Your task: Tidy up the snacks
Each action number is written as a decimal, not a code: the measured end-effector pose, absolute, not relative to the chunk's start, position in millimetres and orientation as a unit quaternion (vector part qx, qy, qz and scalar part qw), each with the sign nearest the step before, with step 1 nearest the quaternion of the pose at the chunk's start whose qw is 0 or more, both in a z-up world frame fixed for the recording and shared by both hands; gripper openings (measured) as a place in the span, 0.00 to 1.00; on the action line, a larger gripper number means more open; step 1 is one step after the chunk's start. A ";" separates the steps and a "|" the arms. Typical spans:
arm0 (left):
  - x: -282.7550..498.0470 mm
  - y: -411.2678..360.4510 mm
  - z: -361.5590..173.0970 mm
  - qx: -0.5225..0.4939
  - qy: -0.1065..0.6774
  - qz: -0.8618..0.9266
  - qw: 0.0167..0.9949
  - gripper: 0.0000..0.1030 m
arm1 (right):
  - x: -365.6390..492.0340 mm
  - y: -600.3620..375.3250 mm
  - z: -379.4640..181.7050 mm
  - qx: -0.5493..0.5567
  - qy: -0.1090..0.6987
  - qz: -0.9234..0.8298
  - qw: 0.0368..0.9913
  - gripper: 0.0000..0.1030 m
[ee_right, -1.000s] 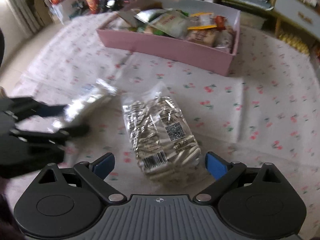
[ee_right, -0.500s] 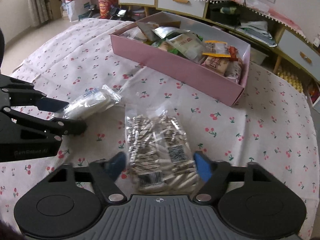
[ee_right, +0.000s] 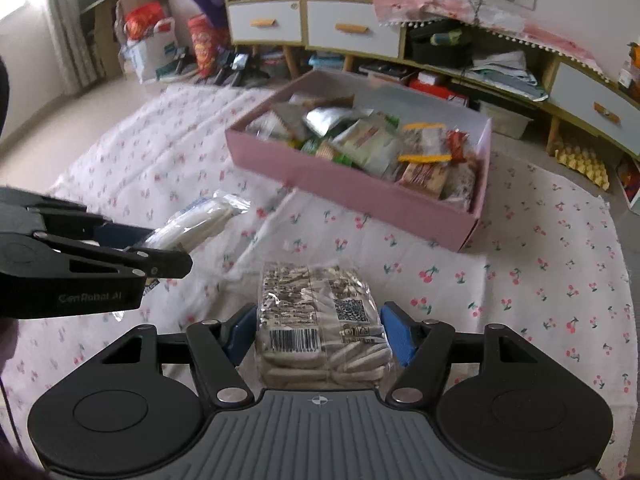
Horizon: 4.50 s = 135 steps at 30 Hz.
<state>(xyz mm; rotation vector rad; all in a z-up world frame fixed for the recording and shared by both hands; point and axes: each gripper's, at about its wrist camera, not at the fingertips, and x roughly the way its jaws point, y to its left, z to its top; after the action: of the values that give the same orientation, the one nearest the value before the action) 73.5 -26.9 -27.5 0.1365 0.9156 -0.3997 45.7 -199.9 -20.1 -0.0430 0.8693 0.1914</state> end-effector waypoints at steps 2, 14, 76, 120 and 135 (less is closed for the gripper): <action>76.9 -24.7 -22.1 0.054 0.436 -0.188 0.878 0.32 | 46.0 -204.5 -12.5 -0.010 0.412 0.089 0.907 0.65; 104.7 -39.3 11.5 0.034 0.404 -0.190 0.894 0.32 | 62.2 -238.1 41.1 0.066 0.336 0.054 0.938 0.65; 209.8 -80.4 9.2 0.080 0.393 -0.167 0.901 0.89 | 183.4 -284.8 18.8 0.103 0.344 -0.034 0.933 0.84; 42.1 -33.1 37.3 0.057 0.429 -0.088 0.897 0.99 | 13.4 -215.4 42.7 0.077 0.373 -0.071 0.922 0.98; 39.9 -32.8 35.1 0.061 0.439 -0.093 0.892 0.99 | 16.1 -206.9 36.6 0.062 0.384 -0.070 0.919 0.98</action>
<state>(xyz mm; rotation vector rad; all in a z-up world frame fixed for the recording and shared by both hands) 39.9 -32.8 35.1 0.1260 0.9110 -0.1921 16.1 -206.9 36.6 0.1278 0.7896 -0.1434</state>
